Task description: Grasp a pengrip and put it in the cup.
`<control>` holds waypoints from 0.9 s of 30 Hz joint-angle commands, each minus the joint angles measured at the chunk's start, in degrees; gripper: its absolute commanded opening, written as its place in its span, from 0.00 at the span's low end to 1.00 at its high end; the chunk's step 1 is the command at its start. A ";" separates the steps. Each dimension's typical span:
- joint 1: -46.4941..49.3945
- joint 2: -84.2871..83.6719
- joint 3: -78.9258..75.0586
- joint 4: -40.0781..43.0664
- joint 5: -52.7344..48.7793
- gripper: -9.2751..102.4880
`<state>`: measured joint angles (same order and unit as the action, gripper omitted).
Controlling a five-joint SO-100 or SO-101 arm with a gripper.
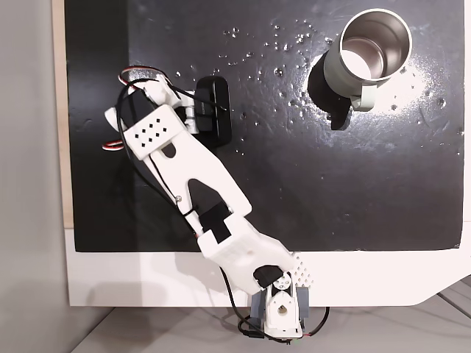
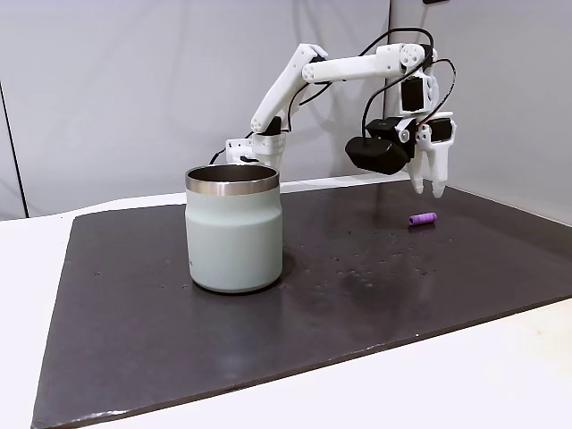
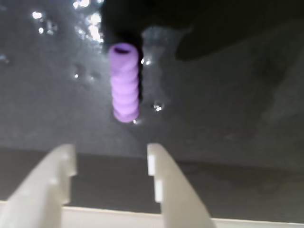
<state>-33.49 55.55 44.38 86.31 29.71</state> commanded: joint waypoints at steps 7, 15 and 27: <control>0.18 -5.19 -7.21 1.41 0.44 0.24; 0.70 -10.46 -10.55 2.11 0.79 0.21; 1.67 -10.99 -11.95 3.16 0.88 0.08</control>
<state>-33.13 42.45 35.16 88.77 29.97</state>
